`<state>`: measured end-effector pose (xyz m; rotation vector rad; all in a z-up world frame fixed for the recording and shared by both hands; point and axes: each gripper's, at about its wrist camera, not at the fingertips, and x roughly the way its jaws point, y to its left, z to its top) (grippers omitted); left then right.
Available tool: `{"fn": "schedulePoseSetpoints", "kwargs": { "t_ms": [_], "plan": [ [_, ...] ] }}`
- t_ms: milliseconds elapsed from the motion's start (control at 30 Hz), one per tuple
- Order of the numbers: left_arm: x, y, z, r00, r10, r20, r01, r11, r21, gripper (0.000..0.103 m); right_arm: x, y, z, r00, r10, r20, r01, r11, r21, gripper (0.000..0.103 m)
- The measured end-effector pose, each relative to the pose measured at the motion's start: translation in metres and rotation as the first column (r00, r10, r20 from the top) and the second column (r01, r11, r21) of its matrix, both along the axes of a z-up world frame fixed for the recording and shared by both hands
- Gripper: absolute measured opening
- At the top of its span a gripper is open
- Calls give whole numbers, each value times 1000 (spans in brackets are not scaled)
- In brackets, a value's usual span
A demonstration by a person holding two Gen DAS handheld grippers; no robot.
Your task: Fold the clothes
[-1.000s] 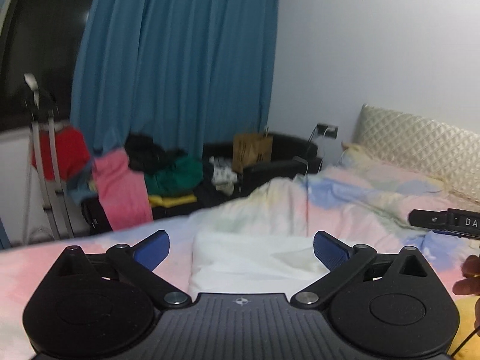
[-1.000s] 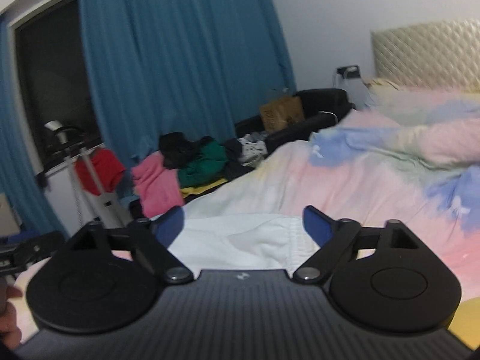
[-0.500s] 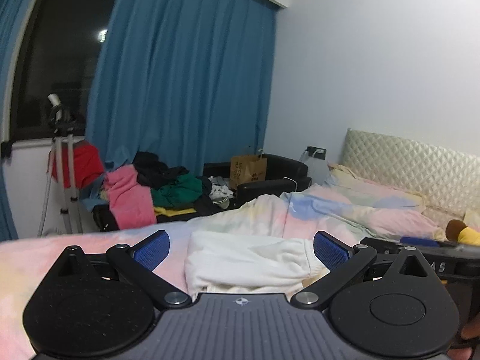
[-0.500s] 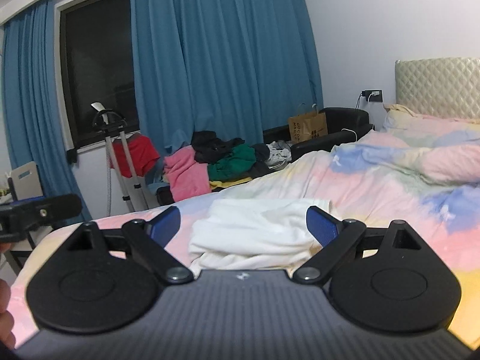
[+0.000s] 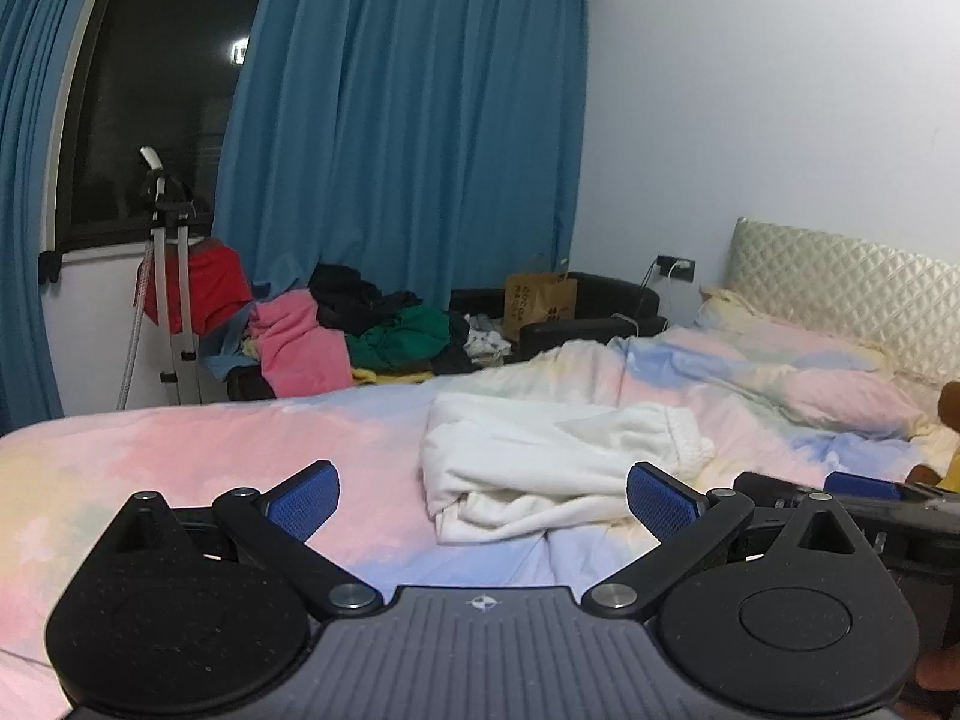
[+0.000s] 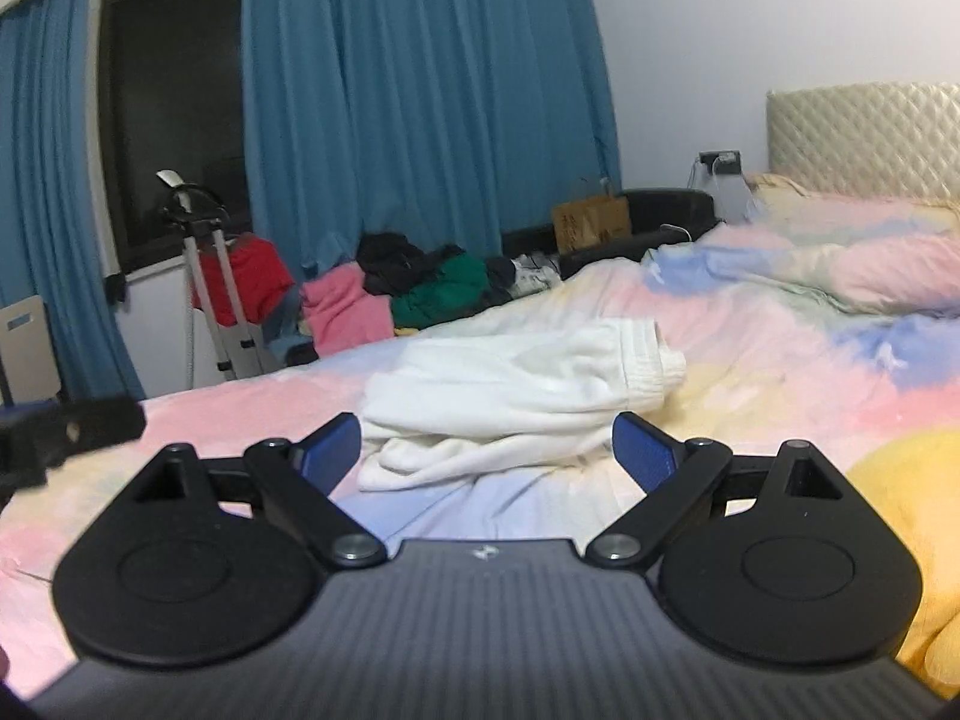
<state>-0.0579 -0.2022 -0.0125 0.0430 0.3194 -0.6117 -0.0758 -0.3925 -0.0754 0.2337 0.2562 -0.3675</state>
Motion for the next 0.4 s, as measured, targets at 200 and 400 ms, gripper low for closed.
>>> {"fn": "schedulePoseSetpoints", "kwargs": {
  "t_ms": [200,400],
  "plan": [
    [6,3,-11,999,5,-35,-4,1000,11,103,4,6,-4,999,-29,-20,28,999,-31,92],
    [2,2,-12,999,-10,-36,11,1000,14,103,5,11,-4,999,-27,-27,25,997,-72,92]
  ]
}}
